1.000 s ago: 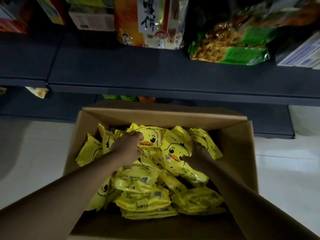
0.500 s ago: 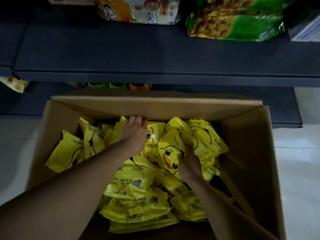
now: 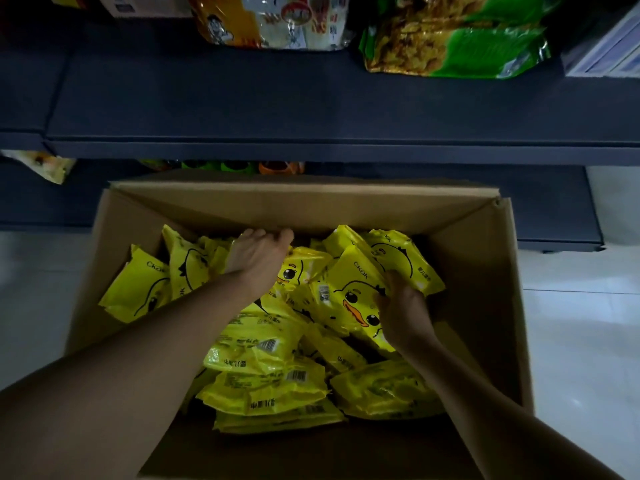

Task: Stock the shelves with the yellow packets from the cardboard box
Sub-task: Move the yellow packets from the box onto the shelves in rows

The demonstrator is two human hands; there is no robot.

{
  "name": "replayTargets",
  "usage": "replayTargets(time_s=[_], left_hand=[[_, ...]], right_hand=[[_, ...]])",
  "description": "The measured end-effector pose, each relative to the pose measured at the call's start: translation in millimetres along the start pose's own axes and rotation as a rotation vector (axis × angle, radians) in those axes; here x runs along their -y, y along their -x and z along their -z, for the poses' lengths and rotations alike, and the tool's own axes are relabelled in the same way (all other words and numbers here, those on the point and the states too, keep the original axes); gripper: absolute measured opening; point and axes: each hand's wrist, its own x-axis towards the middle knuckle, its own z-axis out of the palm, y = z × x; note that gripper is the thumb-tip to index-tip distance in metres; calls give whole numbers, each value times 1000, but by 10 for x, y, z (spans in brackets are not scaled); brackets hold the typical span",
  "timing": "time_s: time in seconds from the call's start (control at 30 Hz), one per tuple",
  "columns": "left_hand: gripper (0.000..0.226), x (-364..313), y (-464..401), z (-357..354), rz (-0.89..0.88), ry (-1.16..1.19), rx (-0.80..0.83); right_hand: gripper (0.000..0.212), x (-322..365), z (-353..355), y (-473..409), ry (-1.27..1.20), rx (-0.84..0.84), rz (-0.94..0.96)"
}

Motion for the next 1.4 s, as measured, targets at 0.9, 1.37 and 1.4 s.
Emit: replayTargets(time_s=[0.9,1.37,1.4], left_hand=[[23,146,1505,2671,300,602,-148],[24,343,2329,4798,242,527,-481],[23,367,2369,4940,232,525,-507]], right_hand=[[21,1219,2640,1092,241,-46,371],[8,2444,4606,2055,259,-286,682],[6,2528,4721,2117,263,-305,700]])
